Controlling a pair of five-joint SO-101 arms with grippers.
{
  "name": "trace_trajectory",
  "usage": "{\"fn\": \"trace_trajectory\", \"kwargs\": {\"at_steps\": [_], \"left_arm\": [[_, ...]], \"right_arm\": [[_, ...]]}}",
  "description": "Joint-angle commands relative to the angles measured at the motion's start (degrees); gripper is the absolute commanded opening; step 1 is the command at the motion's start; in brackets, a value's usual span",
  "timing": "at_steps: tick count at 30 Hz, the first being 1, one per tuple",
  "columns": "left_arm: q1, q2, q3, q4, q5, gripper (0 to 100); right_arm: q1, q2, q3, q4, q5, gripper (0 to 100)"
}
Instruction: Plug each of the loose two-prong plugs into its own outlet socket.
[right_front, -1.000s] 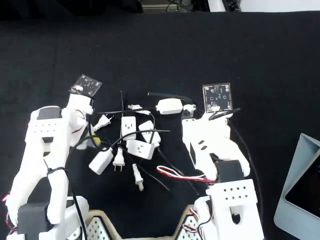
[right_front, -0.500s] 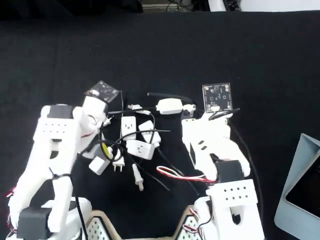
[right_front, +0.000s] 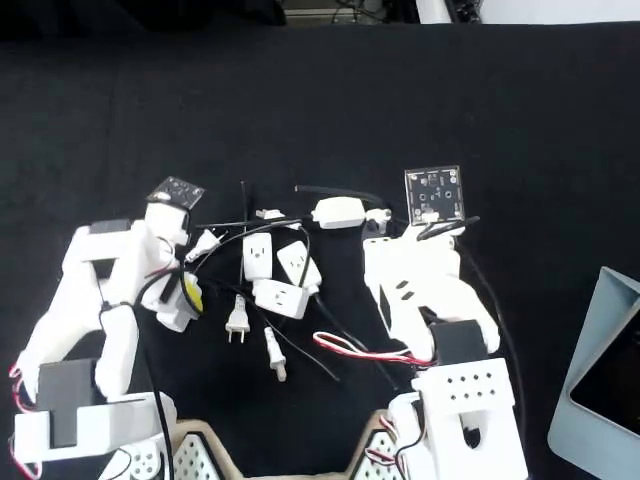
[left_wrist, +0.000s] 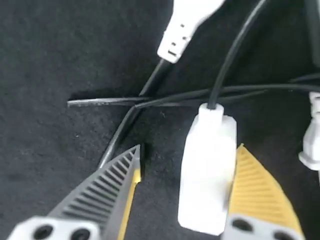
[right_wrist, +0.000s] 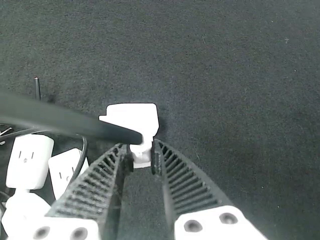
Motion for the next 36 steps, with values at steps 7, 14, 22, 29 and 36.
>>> {"fn": "trace_trajectory", "kwargs": {"at_steps": [7,14,22,29,36], "left_arm": [[0.7,0.4,-13.7,11.8,0.1,28],[-2.0,1.1,-14.0,9.1,-0.3,28],[-6.5,0.4,-13.0,6.8,-2.5,28],[-2.5,0.4,-16.1,14.2,-3.1,28],[0.0,1.1,-13.9,11.2,-7.0,28]], "right_arm": [[-0.7,-0.7,-0.5,-1.1,-0.3,1.5],[-0.7,-0.7,-0.5,-1.1,-0.3,1.5],[-0.7,-0.7,-0.5,-1.1,-0.3,1.5],[-0.7,-0.7,-0.5,-1.1,-0.3,1.5],[-0.7,-0.7,-0.5,-1.1,-0.3,1.5]]}}
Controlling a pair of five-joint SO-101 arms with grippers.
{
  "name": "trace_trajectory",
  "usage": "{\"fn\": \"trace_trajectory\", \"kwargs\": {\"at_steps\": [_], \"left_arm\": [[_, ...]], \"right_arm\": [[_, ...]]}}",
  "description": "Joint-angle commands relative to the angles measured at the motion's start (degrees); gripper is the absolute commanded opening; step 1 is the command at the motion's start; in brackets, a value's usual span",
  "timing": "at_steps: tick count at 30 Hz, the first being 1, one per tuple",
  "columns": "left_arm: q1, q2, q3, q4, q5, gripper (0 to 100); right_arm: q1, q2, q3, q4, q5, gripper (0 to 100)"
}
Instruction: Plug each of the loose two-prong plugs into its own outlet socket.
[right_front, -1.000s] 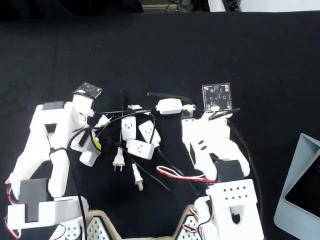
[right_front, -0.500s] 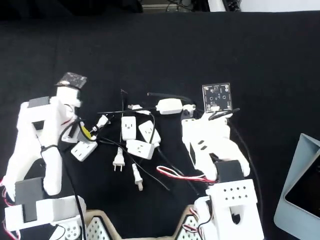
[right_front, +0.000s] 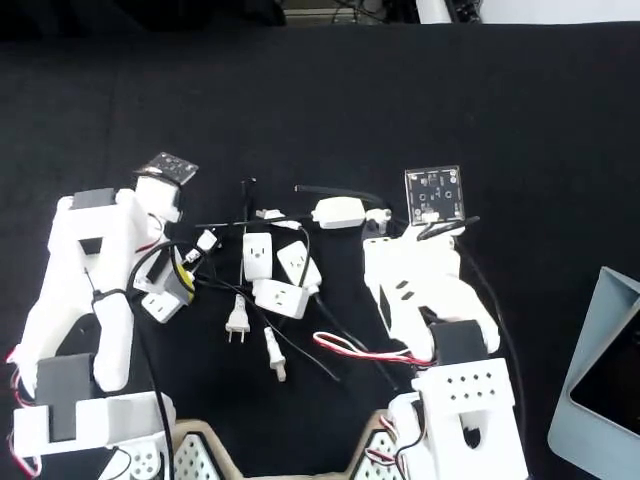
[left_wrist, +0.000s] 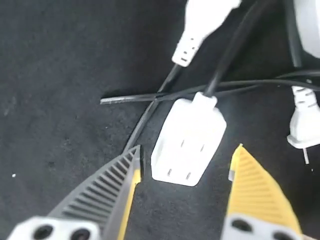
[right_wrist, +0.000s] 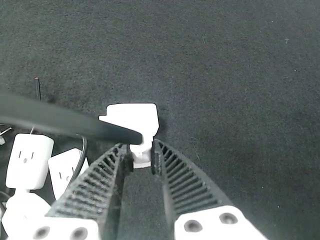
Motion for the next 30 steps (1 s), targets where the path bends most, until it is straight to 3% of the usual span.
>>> {"fn": "trace_trajectory", "kwargs": {"at_steps": [1,7,15,19,24,28,30], "left_arm": [[1.2,-0.4,0.6,-3.6,-4.7,28],[1.3,-0.4,8.7,-13.5,-5.5,19],[9.5,-1.0,10.9,-10.5,-5.1,11],[14.0,-0.4,9.9,-12.8,0.8,11],[15.5,0.4,9.5,-18.6,4.8,16],[14.7,0.5,8.6,-16.5,9.3,31],[13.2,-1.2,6.8,-14.2,9.9,31]], "right_arm": [[-0.7,-0.7,-0.5,-1.1,-0.3,1.5],[-0.7,-0.7,-0.5,-1.1,-0.3,1.5],[-0.7,-0.7,-0.5,-1.1,-0.3,1.5],[-0.7,-0.7,-0.5,-1.1,-0.3,1.5],[-0.7,-0.7,-0.5,-1.1,-0.3,1.5],[-0.7,-0.7,-0.5,-1.1,-0.3,1.4],[-0.7,-0.7,-0.5,-1.1,-0.4,1.4]]}}
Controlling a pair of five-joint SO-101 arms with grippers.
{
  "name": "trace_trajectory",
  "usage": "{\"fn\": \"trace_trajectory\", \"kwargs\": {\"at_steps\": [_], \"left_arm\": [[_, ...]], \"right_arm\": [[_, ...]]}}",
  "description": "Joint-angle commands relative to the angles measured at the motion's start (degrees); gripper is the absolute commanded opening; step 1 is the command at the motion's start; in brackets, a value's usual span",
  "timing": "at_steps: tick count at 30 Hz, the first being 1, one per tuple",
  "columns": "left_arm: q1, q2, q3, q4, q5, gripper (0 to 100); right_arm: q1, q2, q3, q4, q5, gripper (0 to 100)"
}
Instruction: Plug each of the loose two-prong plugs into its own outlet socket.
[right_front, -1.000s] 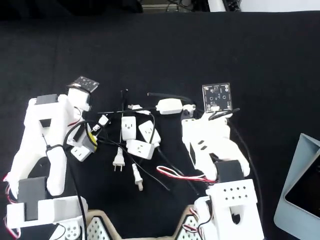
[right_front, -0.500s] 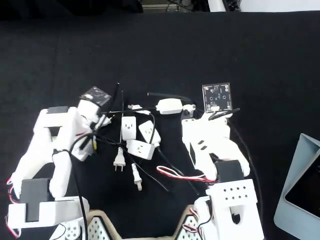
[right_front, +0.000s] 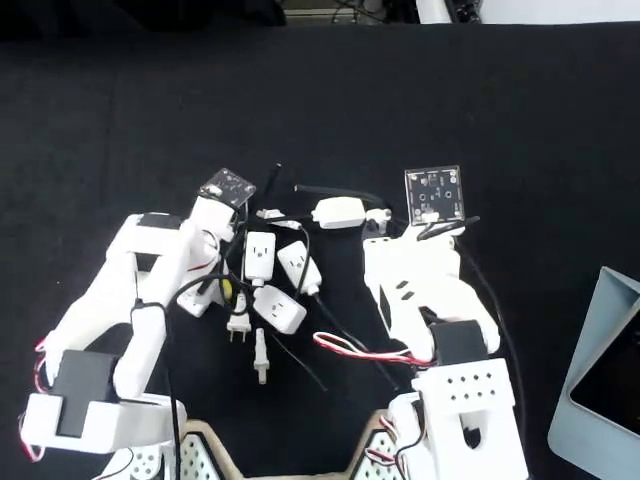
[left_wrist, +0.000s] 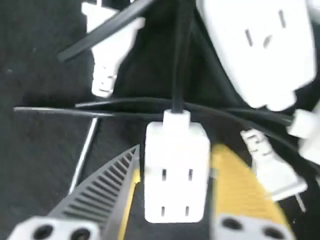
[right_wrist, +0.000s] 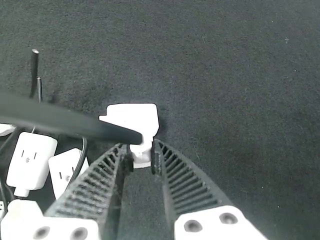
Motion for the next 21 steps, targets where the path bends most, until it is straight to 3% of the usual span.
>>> {"fn": "trace_trajectory", "kwargs": {"at_steps": [1,7,11,18,21], "left_arm": [[-2.0,-3.6,-4.8,4.6,2.5,31],[-7.3,-15.3,-9.8,14.2,2.3,31],[-13.5,-23.5,-9.5,15.9,2.7,30],[-33.0,-29.3,-5.6,13.6,2.8,30],[-40.8,-29.2,-3.6,10.6,2.8,30]], "right_arm": [[-0.7,-0.7,-0.5,-1.1,-0.4,1.4],[-4.3,-0.7,-0.6,-1.1,-0.4,1.3],[-8.4,-0.6,-1.0,-0.7,-0.4,1.3],[-22.1,0.8,-3.8,-1.1,-0.5,1.2],[-27.1,6.4,-7.5,-1.1,-4.4,1.2]]}}
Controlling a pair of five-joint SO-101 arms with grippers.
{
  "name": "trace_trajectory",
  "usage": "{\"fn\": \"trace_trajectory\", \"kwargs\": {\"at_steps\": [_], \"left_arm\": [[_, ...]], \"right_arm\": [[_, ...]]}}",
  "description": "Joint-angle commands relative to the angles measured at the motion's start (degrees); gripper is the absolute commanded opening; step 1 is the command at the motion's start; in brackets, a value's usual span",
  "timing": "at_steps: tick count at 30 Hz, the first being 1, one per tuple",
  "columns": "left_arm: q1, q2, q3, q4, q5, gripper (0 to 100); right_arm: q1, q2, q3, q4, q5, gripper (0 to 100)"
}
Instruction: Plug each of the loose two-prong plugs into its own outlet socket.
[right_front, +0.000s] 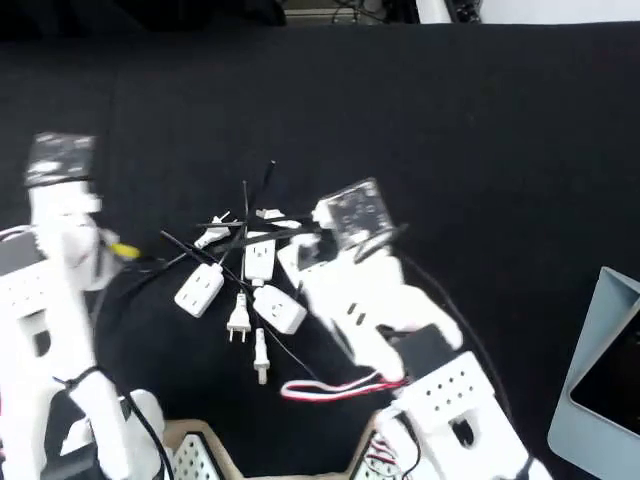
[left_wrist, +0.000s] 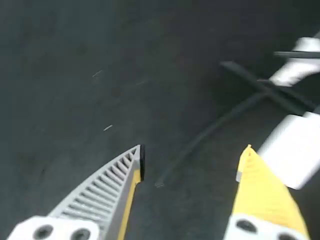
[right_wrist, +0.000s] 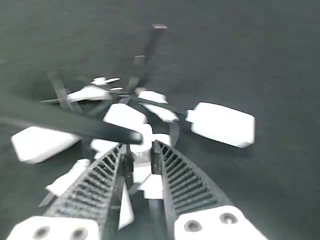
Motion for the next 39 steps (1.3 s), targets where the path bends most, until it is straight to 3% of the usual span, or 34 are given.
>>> {"fn": "trace_trajectory", "kwargs": {"at_steps": [1,5,10,20,36,39], "left_arm": [[-11.7,-1.6,2.2,-4.6,0.5,30],[-18.4,-1.8,5.0,-7.6,0.5,30],[-22.9,-1.8,8.5,-11.3,0.4,30],[-25.2,-1.7,12.4,-16.0,0.2,30],[-25.0,-1.7,12.5,-15.6,0.2,30],[-25.0,-1.7,12.5,-15.6,0.2,30]], "right_arm": [[-5.9,6.7,-7.5,-1.1,-5.1,1.2],[-11.2,20.3,-15.1,-1.8,-7.3,1.2],[-17.1,34.7,-19.2,-10.7,-7.0,1.2],[-20.7,54.6,-29.9,-14.5,-2.6,1.2],[-23.6,57.8,-29.7,-14.9,0.0,1.1],[-23.6,57.8,-26.6,-19.6,1.6,1.1]]}}
